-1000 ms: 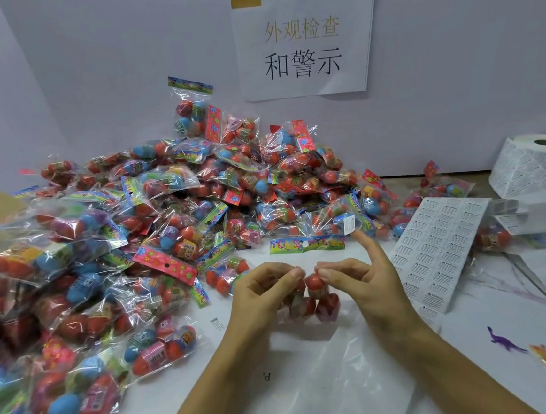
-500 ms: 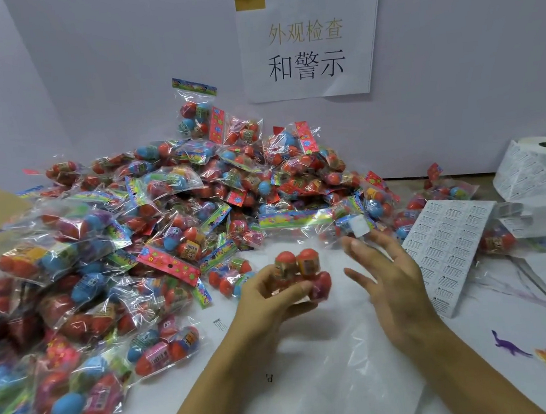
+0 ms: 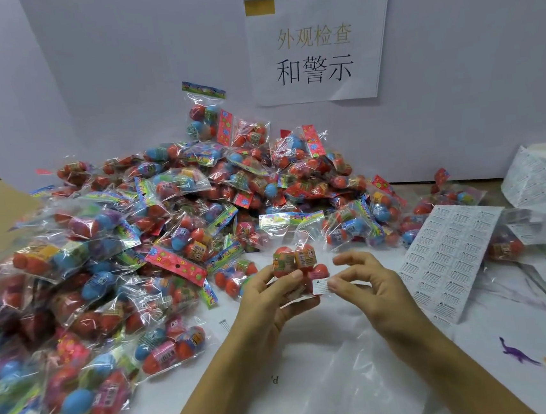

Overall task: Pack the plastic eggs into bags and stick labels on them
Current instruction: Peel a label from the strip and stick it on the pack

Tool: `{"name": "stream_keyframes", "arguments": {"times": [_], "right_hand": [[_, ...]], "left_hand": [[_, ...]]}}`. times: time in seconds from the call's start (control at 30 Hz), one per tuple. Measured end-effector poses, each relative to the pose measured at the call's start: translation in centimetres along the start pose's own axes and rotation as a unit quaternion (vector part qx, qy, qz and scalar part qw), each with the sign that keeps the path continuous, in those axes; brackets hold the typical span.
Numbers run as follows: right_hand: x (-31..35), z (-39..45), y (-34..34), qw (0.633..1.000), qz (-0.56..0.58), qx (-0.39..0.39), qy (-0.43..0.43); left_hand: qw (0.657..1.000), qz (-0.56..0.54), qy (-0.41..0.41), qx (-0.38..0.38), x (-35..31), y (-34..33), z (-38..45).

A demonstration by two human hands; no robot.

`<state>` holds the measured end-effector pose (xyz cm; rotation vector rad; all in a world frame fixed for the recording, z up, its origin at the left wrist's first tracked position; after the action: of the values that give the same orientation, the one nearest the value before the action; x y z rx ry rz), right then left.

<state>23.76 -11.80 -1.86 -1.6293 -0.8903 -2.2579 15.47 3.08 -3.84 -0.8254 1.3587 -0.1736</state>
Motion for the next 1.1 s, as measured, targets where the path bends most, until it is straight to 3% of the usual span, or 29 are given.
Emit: {"name": "stream_keyframes", "arguments": {"times": [0.5,0.8,1.1], "right_hand": [[-0.23,0.23,0.11,0.999,-0.053,-0.002,0.01],[0.28,0.04,0.27,0.996,-0.084,-0.011,0.023],[0.2,-0.06,0.77,0.992,-0.108,-0.069,0.024]], "left_hand": [[0.999,0.024,0.009,0.025,0.14,-0.57,-0.24],[0.998,0.043,-0.03,0.03,-0.11,-0.71,-0.43],[0.996,0.059,-0.07,0.012,-0.44,-0.39,-0.38]]}}
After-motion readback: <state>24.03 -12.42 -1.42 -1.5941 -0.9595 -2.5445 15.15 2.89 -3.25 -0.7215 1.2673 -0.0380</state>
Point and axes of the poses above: each hand's wrist, its own z-axis towards the middle knuckle, its own y-axis out of the back of the hand, x = y × z, the point moved 7 cm from there along z, towards the middle knuckle, and after that the axes turned 13 degrees about -z, right-handed, at the moved point
